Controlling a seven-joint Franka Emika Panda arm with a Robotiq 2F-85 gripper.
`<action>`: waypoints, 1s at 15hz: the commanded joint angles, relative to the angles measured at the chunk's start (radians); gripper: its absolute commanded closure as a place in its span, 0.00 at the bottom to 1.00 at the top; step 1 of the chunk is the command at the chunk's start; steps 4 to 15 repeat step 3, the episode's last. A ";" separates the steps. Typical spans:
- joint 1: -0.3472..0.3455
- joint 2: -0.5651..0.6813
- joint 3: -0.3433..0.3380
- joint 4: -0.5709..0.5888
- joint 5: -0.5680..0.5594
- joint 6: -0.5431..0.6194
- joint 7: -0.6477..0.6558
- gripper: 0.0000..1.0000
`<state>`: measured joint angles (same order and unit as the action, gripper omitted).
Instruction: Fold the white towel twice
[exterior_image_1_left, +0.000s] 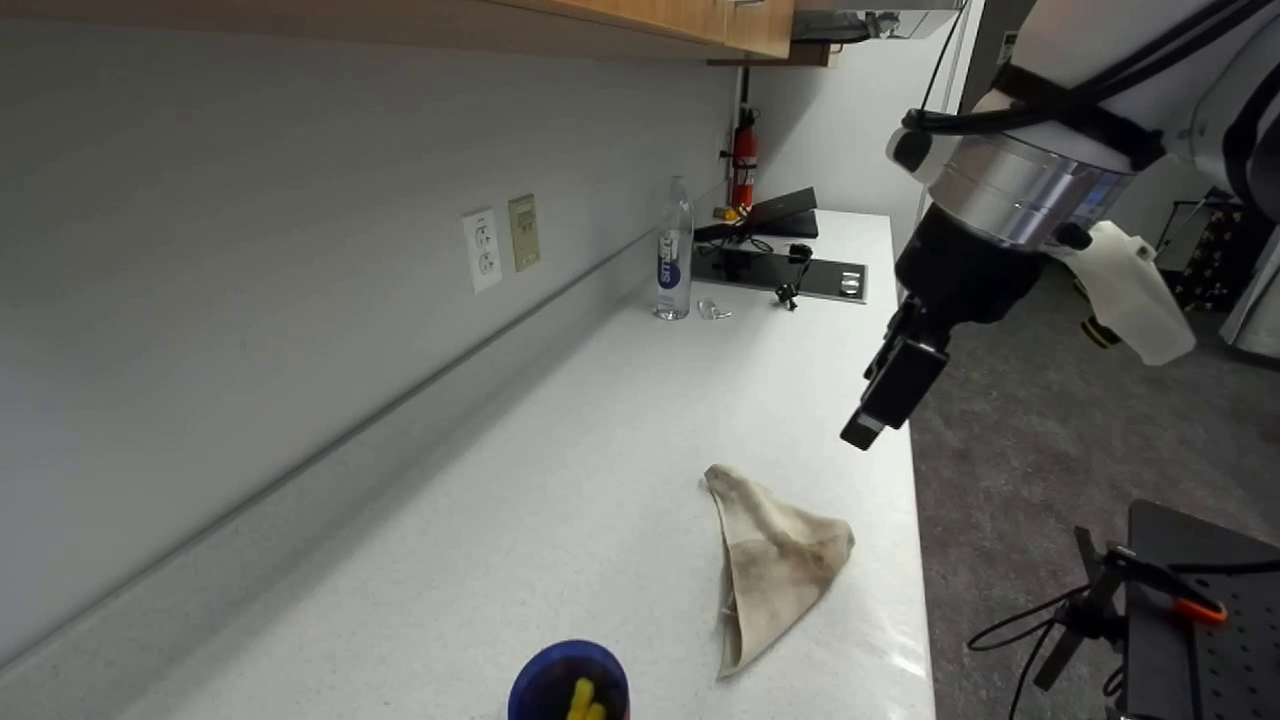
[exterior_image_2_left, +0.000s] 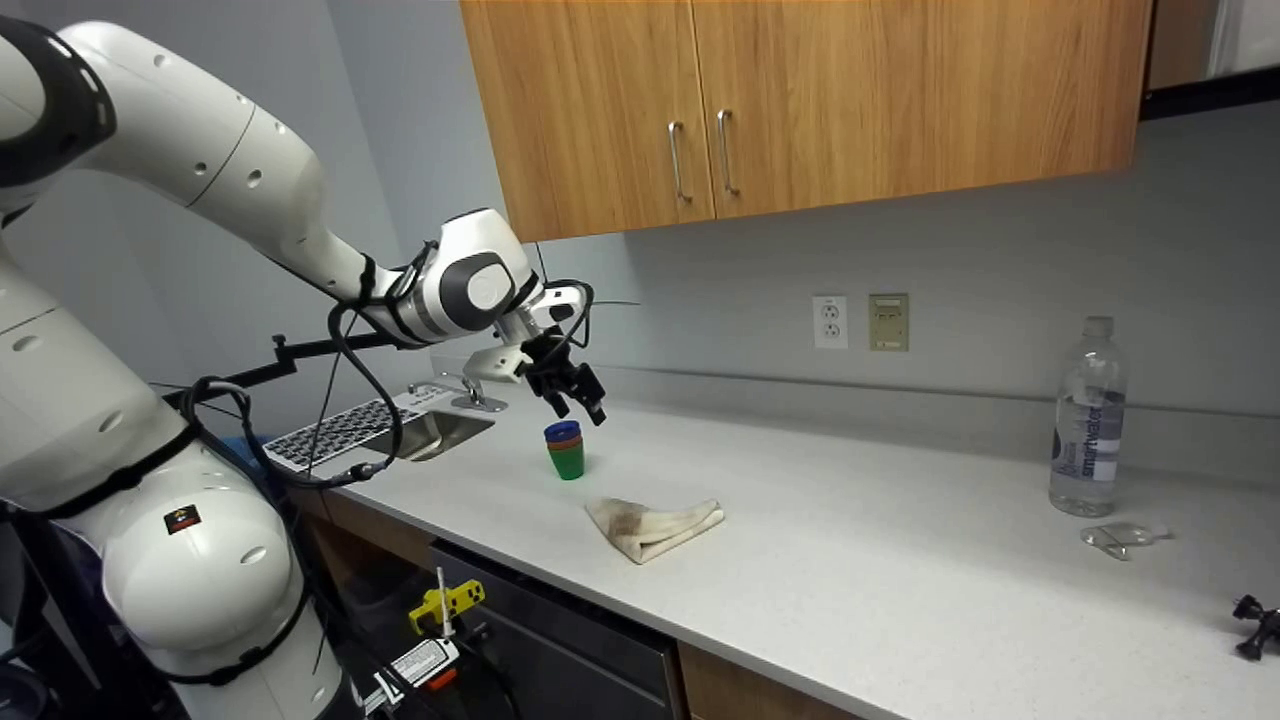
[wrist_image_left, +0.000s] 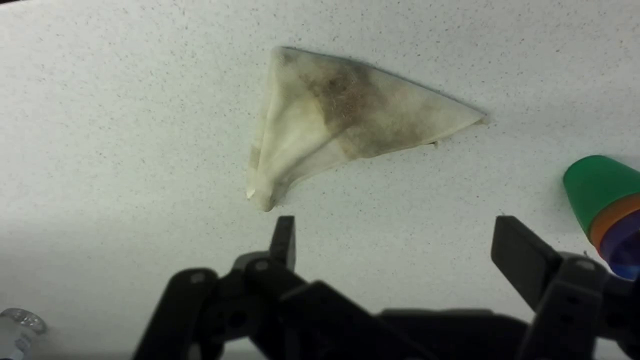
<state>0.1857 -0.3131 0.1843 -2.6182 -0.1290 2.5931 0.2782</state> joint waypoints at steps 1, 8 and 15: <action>-0.020 -0.002 0.020 0.001 0.014 -0.002 -0.011 0.00; -0.020 -0.002 0.020 0.001 0.014 -0.002 -0.011 0.00; -0.020 -0.002 0.020 0.001 0.014 -0.002 -0.011 0.00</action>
